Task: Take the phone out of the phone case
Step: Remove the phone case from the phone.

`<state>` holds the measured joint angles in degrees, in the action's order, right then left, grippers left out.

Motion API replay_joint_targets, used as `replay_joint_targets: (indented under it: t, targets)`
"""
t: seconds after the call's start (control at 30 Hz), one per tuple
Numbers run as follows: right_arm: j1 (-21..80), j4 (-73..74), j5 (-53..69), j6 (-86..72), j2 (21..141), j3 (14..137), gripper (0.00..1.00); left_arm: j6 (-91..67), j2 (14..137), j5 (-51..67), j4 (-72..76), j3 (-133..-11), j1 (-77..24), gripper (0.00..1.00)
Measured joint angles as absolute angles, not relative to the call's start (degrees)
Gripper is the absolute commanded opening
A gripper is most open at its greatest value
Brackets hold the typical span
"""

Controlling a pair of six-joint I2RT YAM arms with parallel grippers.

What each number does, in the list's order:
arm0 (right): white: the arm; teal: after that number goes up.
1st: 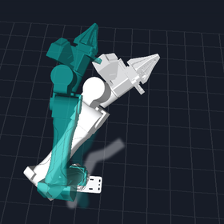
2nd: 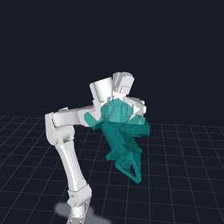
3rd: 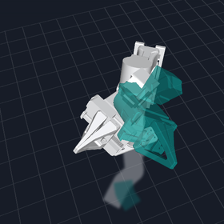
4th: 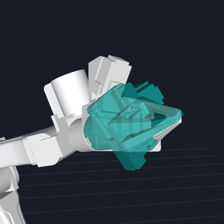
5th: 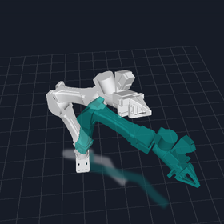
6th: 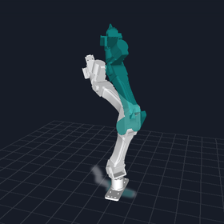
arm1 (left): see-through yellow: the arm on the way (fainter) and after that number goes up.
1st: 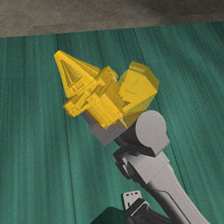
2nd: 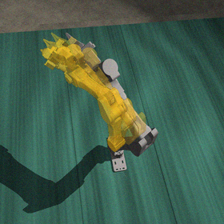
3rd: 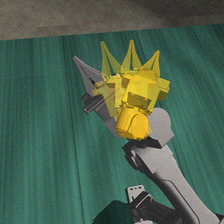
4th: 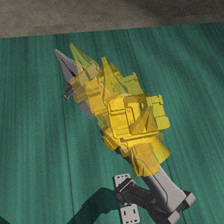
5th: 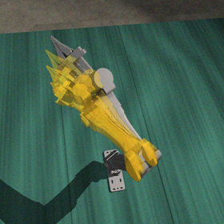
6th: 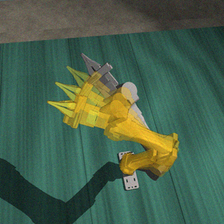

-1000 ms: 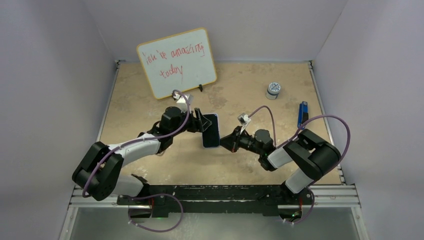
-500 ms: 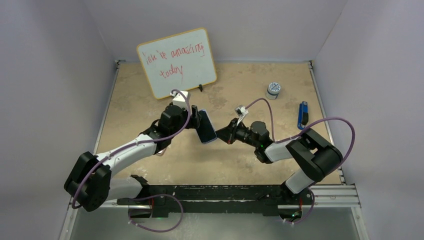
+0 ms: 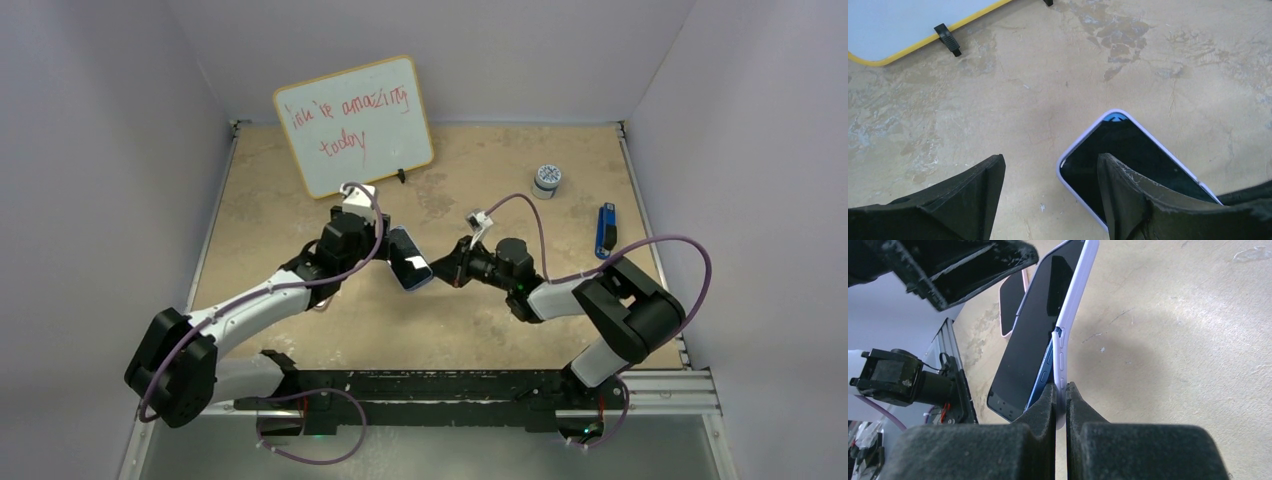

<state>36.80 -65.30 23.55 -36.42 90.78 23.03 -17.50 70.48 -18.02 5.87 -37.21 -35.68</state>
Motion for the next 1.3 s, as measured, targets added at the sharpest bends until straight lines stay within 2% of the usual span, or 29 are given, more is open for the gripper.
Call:
replay_joint_targets:
  t: [0.4,0.53,0.73,0.93,1.3]
  targets:
    - [36.3,-55.5,23.4,-36.5,94.5,28.3,0.00,-12.6,65.6,-19.9,-4.2,-41.2,-42.8,0.70]
    - [36.1,-52.3,23.5,-36.7,95.7,29.1,0.00,-10.8,66.9,-23.0,-7.9,-44.2,-48.7,0.70]
    - [35.6,-49.8,23.8,-37.6,98.3,31.7,0.00,-7.9,72.4,-30.0,-11.3,-47.5,-58.5,0.61]
    - [35.2,-49.5,25.1,-38.7,100.2,32.3,0.00,-7.0,76.4,-33.4,-13.4,-47.5,-60.2,0.58]
    - [34.5,-49.6,27.0,-40.0,101.8,33.3,0.00,-6.3,83.7,-33.0,-12.2,-47.7,-62.5,0.57]
